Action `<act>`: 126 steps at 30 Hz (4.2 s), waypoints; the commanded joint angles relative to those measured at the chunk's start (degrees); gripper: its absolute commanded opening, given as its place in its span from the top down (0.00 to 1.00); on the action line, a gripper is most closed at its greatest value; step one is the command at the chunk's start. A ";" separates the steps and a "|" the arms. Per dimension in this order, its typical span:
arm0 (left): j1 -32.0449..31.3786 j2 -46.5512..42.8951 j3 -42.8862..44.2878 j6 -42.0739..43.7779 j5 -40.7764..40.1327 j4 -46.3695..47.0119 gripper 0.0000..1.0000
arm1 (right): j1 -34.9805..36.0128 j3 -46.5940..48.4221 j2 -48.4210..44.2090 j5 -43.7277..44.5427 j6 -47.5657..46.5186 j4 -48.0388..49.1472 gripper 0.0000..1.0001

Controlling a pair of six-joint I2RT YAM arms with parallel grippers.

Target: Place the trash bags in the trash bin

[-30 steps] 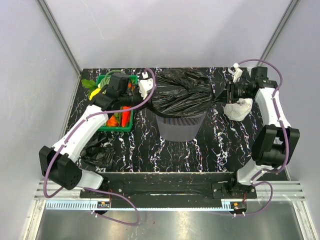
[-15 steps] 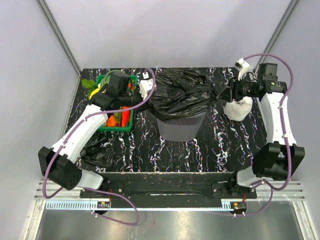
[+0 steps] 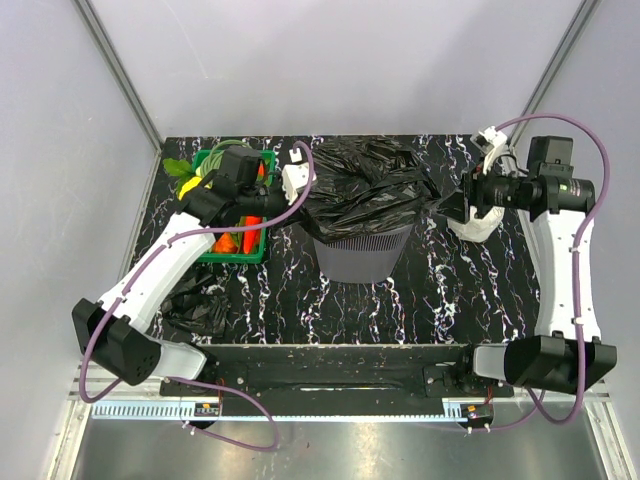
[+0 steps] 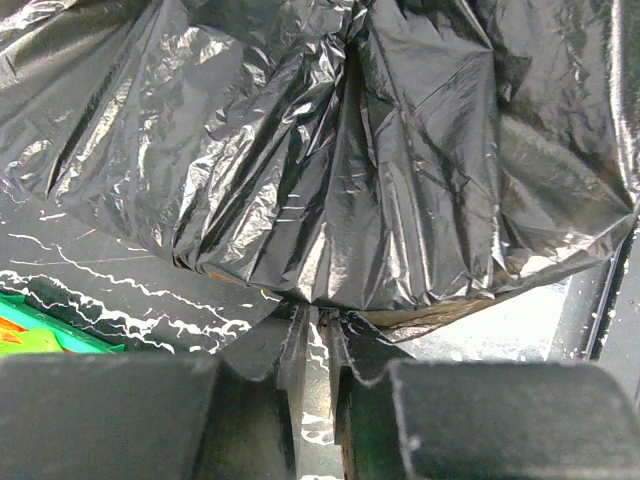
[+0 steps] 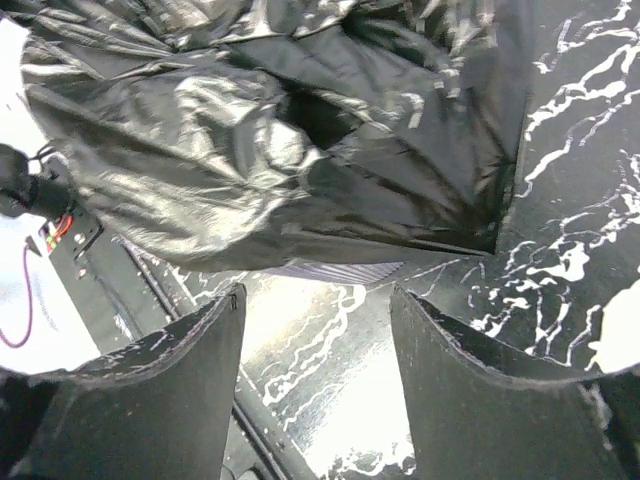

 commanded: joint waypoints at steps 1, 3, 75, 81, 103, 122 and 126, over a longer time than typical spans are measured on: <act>-0.29 -2.45 2.45 1.23 -0.27 0.40 0.83 | 1.52 -0.09 -3.01 -6.53 -3.15 -3.91 0.32; -0.38 -2.45 2.45 1.15 -0.54 0.32 0.83 | 2.57 -1.06 -3.54 -8.29 -1.57 -3.30 0.29; -0.55 -4.30 -0.80 0.53 -0.63 1.02 0.84 | 8.11 -12.59 -12.60 -4.26 9.50 4.26 0.51; -0.46 -4.48 -0.98 0.53 -0.36 1.02 0.84 | 8.11 -10.83 -12.51 -2.42 12.50 5.67 0.30; -0.55 -5.00 -1.42 1.14 -0.71 1.63 0.84 | 8.11 -8.89 -7.76 -1.18 19.27 15.95 0.53; -0.55 -4.83 -1.16 0.97 -0.71 1.55 0.84 | 8.38 -11.44 -9.61 -3.12 19.53 15.43 0.73; -0.46 -4.83 -1.07 0.88 -0.80 1.55 0.84 | 8.29 -11.35 -9.96 -2.85 19.27 15.16 0.83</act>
